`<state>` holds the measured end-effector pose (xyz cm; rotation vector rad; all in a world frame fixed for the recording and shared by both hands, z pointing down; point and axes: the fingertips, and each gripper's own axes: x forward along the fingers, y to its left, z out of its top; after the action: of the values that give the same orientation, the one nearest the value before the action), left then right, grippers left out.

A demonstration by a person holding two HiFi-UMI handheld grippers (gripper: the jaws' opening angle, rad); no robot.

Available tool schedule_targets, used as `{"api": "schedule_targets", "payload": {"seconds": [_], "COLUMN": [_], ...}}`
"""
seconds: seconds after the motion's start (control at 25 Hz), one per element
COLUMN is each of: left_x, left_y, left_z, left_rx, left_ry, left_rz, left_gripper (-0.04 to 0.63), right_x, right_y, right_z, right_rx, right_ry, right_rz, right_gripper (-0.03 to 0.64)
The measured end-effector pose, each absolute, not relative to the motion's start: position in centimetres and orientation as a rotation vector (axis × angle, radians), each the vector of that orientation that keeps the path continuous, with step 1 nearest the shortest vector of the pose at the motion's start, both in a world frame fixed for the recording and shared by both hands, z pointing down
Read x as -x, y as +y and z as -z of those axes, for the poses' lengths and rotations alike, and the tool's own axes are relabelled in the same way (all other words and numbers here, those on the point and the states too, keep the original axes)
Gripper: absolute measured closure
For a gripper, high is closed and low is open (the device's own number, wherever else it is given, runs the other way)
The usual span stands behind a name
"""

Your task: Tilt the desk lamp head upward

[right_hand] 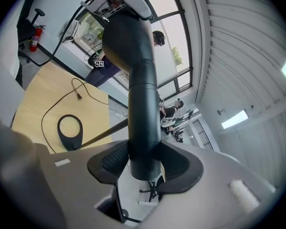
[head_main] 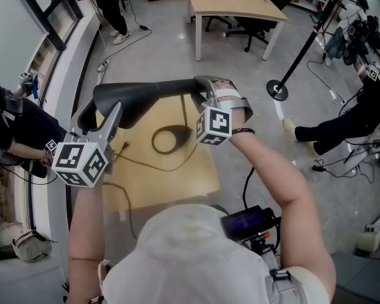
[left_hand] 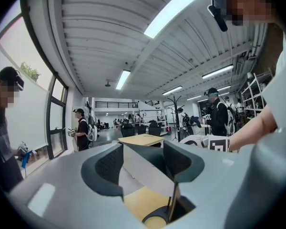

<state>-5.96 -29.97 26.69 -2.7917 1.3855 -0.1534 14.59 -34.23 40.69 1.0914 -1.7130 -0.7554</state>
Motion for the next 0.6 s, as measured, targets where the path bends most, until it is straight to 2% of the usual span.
{"api": "schedule_targets", "payload": {"seconds": [0.6], "left_x": [2.5], "left_y": [-30.0], "left_z": [-22.6], "left_rx": [2.684], "left_ry": [1.337], "left_rz": [0.188], "left_gripper": [0.333], "right_x": [-15.0], "right_y": [-34.4], "right_z": [-41.0], "right_rx": [-1.164], "right_ry": [-1.877], "right_rz": [0.629], "right_gripper": [0.405]}}
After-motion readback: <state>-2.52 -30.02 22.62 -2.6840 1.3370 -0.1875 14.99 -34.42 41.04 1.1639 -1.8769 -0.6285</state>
